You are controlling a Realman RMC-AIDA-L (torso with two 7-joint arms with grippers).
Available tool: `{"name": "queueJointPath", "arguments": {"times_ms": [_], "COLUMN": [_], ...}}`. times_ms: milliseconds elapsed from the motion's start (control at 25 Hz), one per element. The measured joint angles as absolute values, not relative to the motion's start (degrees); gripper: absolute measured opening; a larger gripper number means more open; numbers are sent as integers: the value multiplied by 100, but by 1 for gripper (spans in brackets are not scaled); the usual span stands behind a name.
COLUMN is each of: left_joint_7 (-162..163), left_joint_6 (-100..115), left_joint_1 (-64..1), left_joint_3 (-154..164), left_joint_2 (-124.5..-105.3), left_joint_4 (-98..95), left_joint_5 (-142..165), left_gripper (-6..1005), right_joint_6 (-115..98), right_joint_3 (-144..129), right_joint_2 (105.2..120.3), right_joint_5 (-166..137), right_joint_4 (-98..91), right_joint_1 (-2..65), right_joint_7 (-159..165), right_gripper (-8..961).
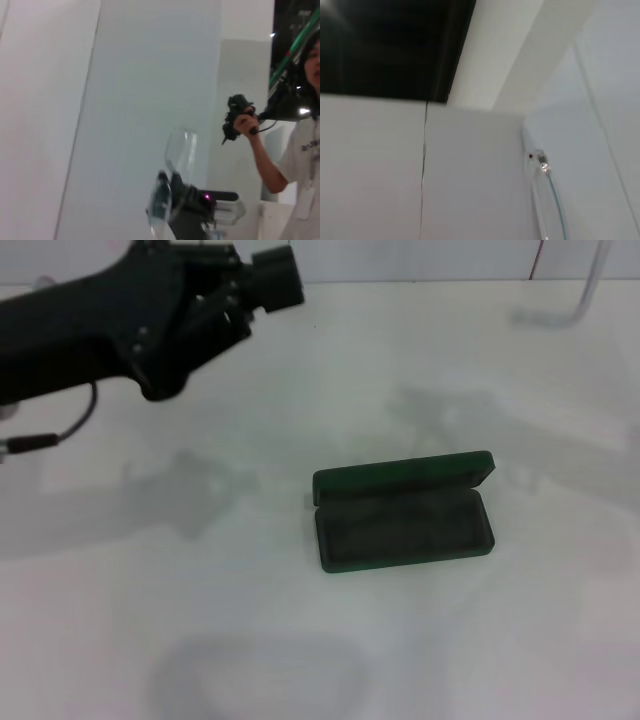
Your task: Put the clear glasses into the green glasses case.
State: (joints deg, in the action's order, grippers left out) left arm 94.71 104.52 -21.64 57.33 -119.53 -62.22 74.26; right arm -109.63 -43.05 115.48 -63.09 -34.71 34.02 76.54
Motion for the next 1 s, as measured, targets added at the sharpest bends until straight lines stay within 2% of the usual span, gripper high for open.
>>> {"name": "queueJointPath", "arguments": {"times_ms": [480,1000], "left_joint_7": [9027,8621], "left_joint_6": [10570,10583], "left_joint_1": [-2690,-2715], "left_joint_3": [6533,6718], "left_joint_2": [-11971,-11969], "left_joint_4": [-5538,-5345], "left_joint_5": [6980,6312], "left_gripper": [54,54], "right_joint_6": [-10679,-10233], "right_joint_3": [-4423,-4993], "right_joint_2": [11614,11619], "right_joint_5": [-5824,-5809], "right_joint_4": [-1929,-1583], "right_joint_1": [4488,4771], "right_joint_7": [6903,6476], "right_gripper": [116,117]}}
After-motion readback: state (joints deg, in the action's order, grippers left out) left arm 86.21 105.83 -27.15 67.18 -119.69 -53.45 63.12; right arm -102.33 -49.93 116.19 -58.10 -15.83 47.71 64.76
